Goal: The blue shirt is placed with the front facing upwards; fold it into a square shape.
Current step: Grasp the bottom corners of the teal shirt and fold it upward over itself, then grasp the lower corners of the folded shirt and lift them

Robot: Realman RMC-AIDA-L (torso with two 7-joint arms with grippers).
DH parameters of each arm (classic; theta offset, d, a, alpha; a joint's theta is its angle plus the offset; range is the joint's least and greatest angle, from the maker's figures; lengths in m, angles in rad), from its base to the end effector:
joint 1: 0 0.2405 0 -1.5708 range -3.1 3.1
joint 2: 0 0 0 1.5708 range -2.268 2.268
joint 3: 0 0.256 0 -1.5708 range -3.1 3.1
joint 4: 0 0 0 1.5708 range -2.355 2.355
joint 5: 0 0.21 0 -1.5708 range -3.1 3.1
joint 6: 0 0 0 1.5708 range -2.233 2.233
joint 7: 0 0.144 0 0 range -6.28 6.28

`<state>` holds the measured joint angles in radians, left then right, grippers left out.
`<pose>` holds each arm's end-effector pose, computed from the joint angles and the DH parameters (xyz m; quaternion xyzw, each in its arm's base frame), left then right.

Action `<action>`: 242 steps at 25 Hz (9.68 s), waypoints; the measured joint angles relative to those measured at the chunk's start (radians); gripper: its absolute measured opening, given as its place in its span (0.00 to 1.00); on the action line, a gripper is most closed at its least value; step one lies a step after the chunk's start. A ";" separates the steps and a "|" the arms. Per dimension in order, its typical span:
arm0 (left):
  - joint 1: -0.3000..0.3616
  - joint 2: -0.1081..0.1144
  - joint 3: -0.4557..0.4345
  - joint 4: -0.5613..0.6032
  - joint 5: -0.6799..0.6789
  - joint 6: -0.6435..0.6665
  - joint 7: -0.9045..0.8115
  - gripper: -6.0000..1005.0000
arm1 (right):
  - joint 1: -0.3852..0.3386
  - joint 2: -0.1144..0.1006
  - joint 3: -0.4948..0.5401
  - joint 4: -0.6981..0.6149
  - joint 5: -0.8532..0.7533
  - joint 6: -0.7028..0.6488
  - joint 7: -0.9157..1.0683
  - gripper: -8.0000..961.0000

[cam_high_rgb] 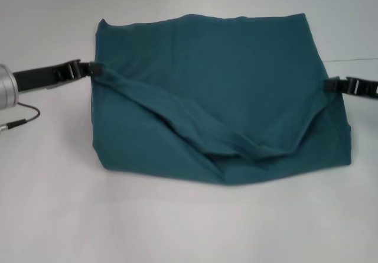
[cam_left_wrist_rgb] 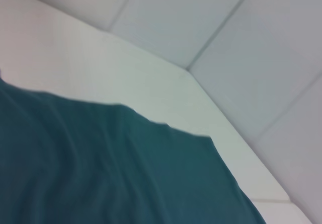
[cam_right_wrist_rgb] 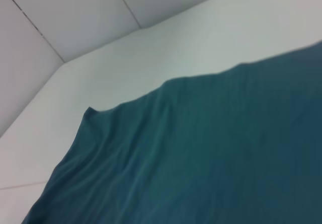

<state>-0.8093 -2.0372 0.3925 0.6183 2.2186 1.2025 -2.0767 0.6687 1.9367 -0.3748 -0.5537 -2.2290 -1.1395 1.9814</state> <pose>-0.2347 0.4372 0.0424 -0.7902 -0.4952 -0.2763 0.2325 0.3190 0.4093 0.0806 -0.7603 0.5200 0.2297 0.3141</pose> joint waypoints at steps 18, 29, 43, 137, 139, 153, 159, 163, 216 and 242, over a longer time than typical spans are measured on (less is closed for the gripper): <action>-0.068 0.012 0.002 -0.043 -0.106 -0.214 0.043 0.03 | 0.110 -0.058 -0.054 0.003 0.003 0.103 0.068 0.07; -0.057 -0.012 -0.001 -0.179 -0.224 -0.381 0.238 0.03 | 0.125 -0.040 -0.089 0.133 0.004 0.290 0.019 0.09; -0.056 -0.049 0.001 -0.183 -0.237 -0.429 0.305 0.04 | 0.132 0.004 -0.091 0.156 0.003 0.406 -0.024 0.12; 0.255 -0.098 0.143 0.075 -0.172 -0.079 0.254 0.76 | -0.100 0.019 -0.184 -0.014 0.064 0.100 0.112 0.36; 0.255 -0.100 0.159 0.075 -0.172 -0.078 0.253 0.76 | -0.113 0.013 -0.183 -0.015 0.099 0.078 0.094 0.30; 0.248 -0.120 0.286 0.058 -0.172 -0.198 0.249 0.76 | -0.139 0.005 -0.190 -0.012 0.139 0.057 0.079 0.01; 0.255 -0.120 0.281 0.061 -0.177 -0.190 0.248 0.76 | -0.141 0.004 -0.185 -0.012 0.139 0.059 0.082 0.02; 0.255 -0.120 0.282 0.061 -0.177 -0.183 0.248 0.76 | -0.141 0.004 -0.191 -0.007 0.138 0.074 0.086 0.03; 0.249 -0.116 0.278 0.074 -0.180 -0.187 0.236 0.76 | -0.071 0.036 -0.198 0.038 0.041 0.174 0.144 0.05; 0.243 -0.123 0.330 0.035 -0.174 -0.198 0.229 0.76 | -0.130 0.026 -0.193 0.032 0.146 0.148 0.089 0.05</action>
<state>-0.5667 -2.1603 0.7221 0.6530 2.0448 1.0044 -1.8475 0.5385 1.9622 -0.5679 -0.5212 -2.0827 -0.9914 2.0709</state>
